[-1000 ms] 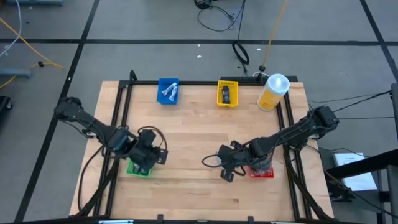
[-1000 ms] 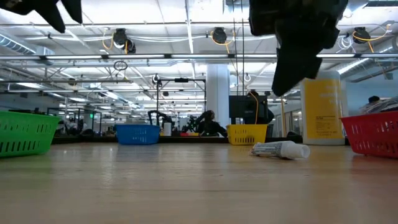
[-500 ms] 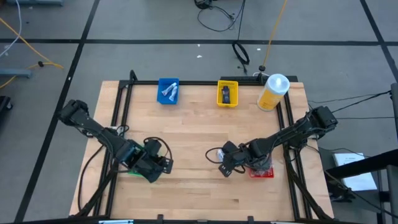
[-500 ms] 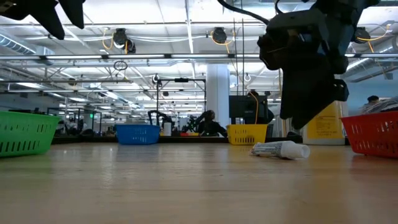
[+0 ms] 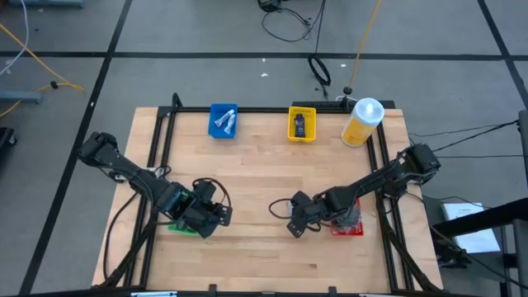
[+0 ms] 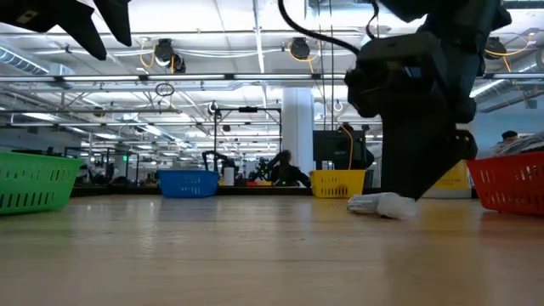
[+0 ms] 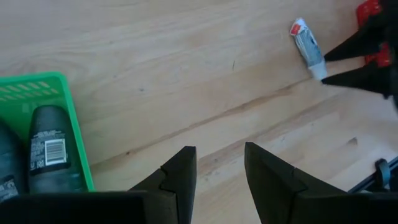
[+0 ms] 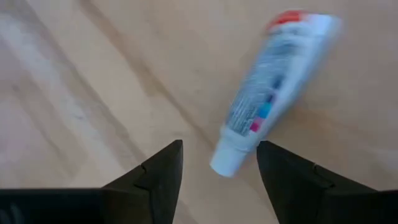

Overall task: Pick & Place Travel size toiletries
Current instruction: Put the toothpaste into the blue basket

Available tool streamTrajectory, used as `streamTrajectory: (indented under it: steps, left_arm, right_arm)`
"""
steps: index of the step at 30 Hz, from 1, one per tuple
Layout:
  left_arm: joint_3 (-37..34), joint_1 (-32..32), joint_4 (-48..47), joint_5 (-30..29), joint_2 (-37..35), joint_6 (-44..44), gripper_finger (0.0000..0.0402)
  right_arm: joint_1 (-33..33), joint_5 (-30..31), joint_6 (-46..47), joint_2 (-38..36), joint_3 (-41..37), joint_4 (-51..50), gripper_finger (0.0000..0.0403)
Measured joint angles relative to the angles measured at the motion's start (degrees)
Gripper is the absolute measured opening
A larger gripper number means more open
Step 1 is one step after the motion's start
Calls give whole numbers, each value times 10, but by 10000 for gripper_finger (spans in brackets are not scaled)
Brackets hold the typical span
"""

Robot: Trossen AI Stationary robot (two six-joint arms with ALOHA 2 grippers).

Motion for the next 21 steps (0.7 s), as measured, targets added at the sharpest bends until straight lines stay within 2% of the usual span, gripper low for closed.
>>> streamTrajectory:
  steps: [7, 11, 21]
  left_arm:
    - [0, 11, 0, 0, 0, 23, 131]
    - [0, 15, 0, 2, 0, 27, 131]
    - [0, 18, -1, 9, 0, 53, 131]
  right_arm:
    - [-3, -5, 18, 28, 1, 6, 195]
    - [-14, -5, 19, 28, 1, 4, 180]
    - [-26, -4, -1, 26, 1, -3, 85]
